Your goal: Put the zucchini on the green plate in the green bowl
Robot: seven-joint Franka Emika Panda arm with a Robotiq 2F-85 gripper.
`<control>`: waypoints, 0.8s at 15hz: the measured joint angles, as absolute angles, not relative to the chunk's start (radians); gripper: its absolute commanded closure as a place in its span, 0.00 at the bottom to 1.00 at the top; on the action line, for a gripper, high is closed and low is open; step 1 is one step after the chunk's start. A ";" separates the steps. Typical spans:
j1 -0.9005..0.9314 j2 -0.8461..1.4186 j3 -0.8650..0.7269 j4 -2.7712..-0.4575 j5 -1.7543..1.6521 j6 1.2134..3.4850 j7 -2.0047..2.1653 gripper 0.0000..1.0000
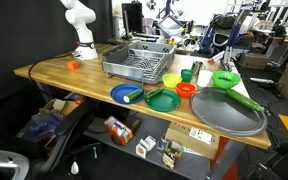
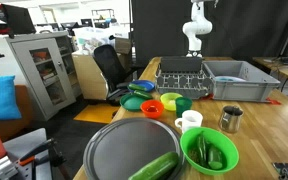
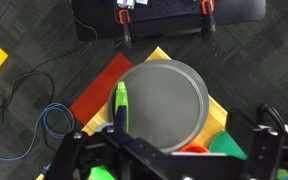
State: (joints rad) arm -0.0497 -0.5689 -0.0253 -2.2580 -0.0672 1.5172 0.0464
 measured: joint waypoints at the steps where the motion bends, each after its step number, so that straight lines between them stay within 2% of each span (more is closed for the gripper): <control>1: -0.050 -0.569 -0.025 -2.258 -0.067 1.517 0.046 0.00; 12: 0.095 -0.457 0.011 -2.287 0.111 1.628 -0.044 0.00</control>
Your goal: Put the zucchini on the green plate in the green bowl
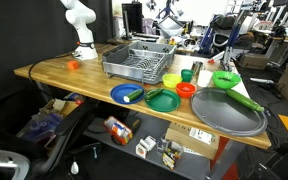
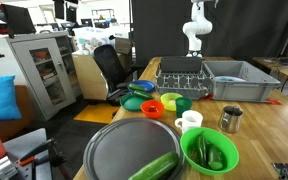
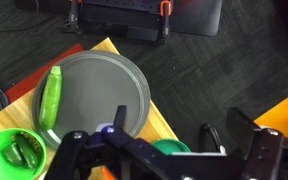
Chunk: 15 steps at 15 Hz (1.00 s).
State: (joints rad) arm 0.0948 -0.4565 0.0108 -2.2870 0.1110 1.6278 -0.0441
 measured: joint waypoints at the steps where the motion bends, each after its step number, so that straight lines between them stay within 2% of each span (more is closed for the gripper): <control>1: 0.103 -0.439 0.012 -2.285 0.116 1.633 -0.058 0.00; 11: 0.101 -0.407 0.008 -2.265 0.136 1.661 -0.073 0.00; 15: 0.100 -0.273 0.009 -2.212 0.196 1.749 0.012 0.00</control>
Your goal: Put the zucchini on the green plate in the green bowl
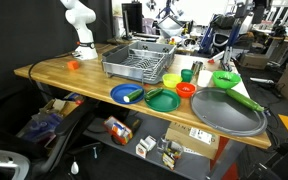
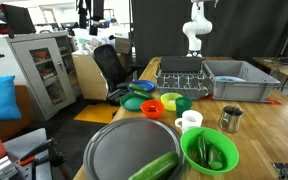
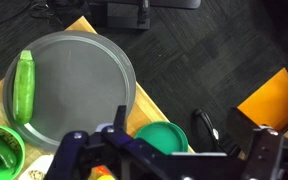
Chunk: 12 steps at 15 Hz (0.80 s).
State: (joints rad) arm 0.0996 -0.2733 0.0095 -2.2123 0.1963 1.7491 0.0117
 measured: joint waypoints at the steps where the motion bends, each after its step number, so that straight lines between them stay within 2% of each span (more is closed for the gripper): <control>1: 0.100 -0.219 0.010 -2.192 0.209 1.762 0.030 0.00; 6: 0.100 0.032 0.013 -2.061 0.288 1.779 0.167 0.00; 12: 0.097 0.054 0.013 -2.023 0.300 1.750 0.186 0.00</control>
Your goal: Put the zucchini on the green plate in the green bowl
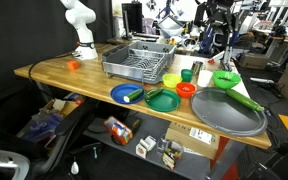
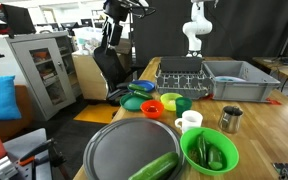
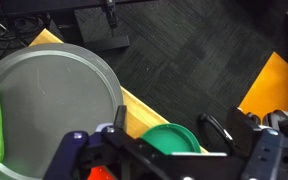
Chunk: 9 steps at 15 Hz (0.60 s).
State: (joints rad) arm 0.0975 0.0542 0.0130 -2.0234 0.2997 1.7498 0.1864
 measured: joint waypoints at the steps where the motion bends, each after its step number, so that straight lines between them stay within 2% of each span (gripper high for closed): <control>1: 0.097 0.054 0.013 -2.023 0.300 1.750 0.187 0.00; 5: 0.098 0.062 0.019 -2.023 0.307 1.769 0.187 0.00; 9: 0.107 0.177 0.049 -1.995 0.377 1.960 0.273 0.00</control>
State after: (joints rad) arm 0.1066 0.1772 0.0486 -1.9955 0.3767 1.9604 0.2729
